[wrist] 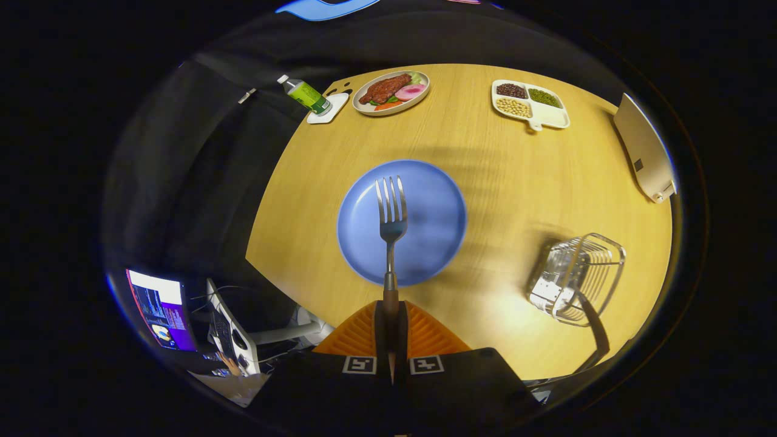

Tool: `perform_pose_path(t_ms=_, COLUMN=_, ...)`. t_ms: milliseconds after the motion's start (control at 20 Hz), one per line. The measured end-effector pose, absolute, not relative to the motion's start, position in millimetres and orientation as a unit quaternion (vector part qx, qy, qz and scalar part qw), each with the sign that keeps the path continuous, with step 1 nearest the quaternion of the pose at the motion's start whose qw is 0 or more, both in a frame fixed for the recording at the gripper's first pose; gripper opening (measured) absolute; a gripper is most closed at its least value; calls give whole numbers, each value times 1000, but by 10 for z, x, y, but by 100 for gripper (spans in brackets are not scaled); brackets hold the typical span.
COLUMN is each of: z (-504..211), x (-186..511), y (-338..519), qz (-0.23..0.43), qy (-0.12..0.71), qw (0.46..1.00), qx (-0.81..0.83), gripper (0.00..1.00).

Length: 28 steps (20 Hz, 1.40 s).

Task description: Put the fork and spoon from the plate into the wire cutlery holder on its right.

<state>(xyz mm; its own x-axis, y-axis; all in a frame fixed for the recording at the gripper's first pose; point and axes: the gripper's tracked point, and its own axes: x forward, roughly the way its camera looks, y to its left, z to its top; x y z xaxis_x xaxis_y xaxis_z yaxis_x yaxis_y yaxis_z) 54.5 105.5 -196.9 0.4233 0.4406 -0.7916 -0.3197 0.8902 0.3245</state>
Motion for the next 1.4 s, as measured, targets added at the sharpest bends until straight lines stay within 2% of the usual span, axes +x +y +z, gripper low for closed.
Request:
perform_pose_path(t_ms=200, z=-1836, x=342, y=502, qz=225, qy=513, qw=827, qx=53, gripper=5)
perform_pose_path(t_ms=650, z=-1720, x=386, y=-620, qz=189, qy=570, qw=798, qx=-49, gripper=5)
perform_pose_path(t_ms=1000, z=-1893, x=421, y=-949, qz=187, qy=625, qw=751, qx=-105, gripper=6)
perform_pose_path(t_ms=1400, z=-2031, x=444, y=-1006, qz=187, qy=683, qw=702, qx=-74, gripper=6)
